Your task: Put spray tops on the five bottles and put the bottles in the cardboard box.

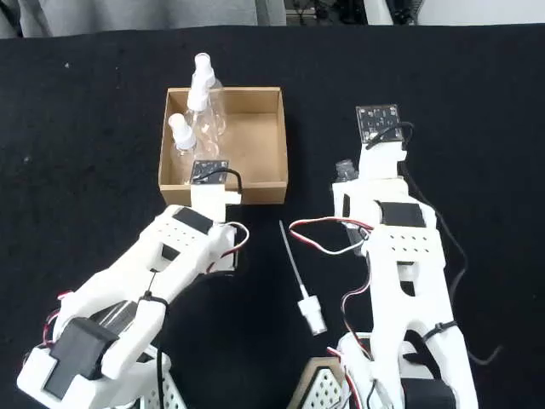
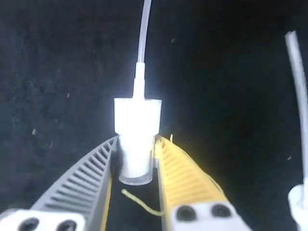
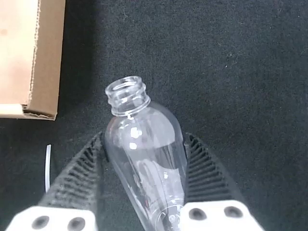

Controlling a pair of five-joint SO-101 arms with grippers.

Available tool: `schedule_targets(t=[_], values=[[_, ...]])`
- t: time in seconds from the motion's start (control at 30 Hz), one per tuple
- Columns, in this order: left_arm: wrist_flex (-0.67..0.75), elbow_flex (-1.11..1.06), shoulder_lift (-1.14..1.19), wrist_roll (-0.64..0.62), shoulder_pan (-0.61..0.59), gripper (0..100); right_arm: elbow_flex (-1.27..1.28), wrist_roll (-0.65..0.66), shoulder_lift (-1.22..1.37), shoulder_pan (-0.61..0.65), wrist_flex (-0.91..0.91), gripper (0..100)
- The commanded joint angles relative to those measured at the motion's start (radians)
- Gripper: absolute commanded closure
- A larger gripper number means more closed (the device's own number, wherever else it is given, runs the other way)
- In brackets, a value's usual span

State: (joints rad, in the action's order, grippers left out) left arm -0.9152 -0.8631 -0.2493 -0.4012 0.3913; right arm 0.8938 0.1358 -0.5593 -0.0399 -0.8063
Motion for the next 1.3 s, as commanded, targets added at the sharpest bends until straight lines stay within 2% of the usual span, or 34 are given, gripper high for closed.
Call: schedule_targets(t=[0.0,0.17,0.43,0.6,0.87,1.07,1.27], values=[[-0.091,0.036,-0.003,0.000,0.008,97,-0.007,-0.006,-0.048,-0.017,0.028,94.2],[-0.133,0.022,-0.003,0.008,0.004,97,-0.007,-0.006,-0.048,-0.017,0.028,94.2],[-0.244,0.016,-0.003,0.164,-0.004,97,-0.005,-0.006,-0.048,-0.017,0.028,94.2],[-0.253,0.016,-0.003,0.298,-0.033,97,-0.005,-0.006,-0.048,-0.018,0.028,94.2],[-0.255,0.027,-0.003,0.701,-0.242,97,-0.005,-0.006,-0.048,-0.018,0.028,94.2],[-0.255,0.021,-0.003,1.000,-0.321,97,-0.005,-0.006,-0.048,-0.017,0.028,94.2],[-0.255,0.025,-0.003,1.165,-0.369,97,-0.005,-0.006,-0.048,-0.017,0.028,94.2]])
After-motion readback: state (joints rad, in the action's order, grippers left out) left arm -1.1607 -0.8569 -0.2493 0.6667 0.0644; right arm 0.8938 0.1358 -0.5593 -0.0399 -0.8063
